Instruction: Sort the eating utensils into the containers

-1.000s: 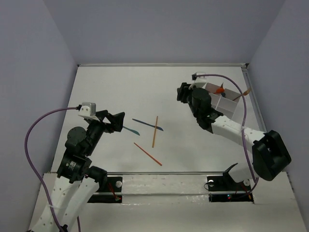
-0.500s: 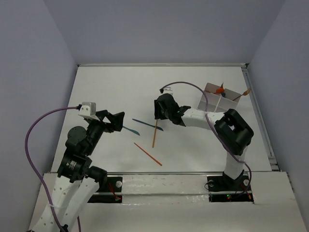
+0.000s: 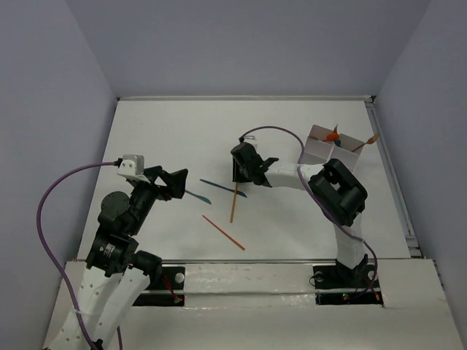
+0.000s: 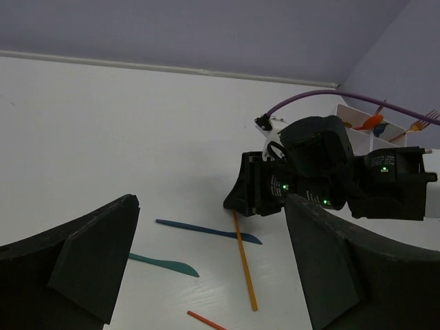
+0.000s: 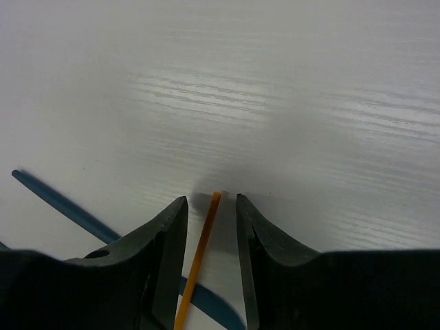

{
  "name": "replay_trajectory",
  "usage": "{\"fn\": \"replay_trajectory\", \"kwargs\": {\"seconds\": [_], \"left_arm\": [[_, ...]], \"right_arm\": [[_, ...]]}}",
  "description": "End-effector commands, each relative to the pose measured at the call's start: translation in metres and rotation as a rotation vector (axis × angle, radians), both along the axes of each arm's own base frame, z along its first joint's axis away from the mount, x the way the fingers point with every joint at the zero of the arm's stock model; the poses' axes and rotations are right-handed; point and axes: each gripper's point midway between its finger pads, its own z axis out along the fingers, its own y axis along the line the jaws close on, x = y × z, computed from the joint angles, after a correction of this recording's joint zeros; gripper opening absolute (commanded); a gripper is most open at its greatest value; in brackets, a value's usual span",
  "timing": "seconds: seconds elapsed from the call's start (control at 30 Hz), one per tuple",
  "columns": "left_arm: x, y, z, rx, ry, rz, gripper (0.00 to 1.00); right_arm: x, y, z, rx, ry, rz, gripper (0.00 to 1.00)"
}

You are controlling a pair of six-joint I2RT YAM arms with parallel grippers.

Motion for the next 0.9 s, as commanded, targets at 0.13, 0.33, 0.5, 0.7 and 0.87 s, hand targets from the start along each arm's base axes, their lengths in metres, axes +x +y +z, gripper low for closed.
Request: {"fn": "replay_trajectory", "kwargs": {"seconds": [0.13,0.33,0.5,0.7,0.87], "left_arm": [[-0.005,0.000,0.034,-0.036,-0.101,-0.011,0.99],[-0.006,0.001,0.035,-0.037,-0.104,-0.011,0.99],[-0.007,0.001,0.036,-0.038,-0.107,-0.011,0.99],[-0.007,0.001,0.036,-0.038,-0.107,-0.011,0.99],[-0.007,0.001,0.037,-0.039,-0.111,-0.011,0.99]], "right_arm": [[0.000,0.014,-0.002,0.016,0.029,-0.001,0.34],[-0.003,0.014,-0.006,-0.012,0.038,0.000,0.28],[-0.006,0.014,-0.008,-0.032,0.041,0.003,0.24],[-0.005,0.013,-0.007,-0.043,0.037,0.001,0.13],[0.004,0.016,0.023,0.004,-0.029,-0.021,0.07]]}}
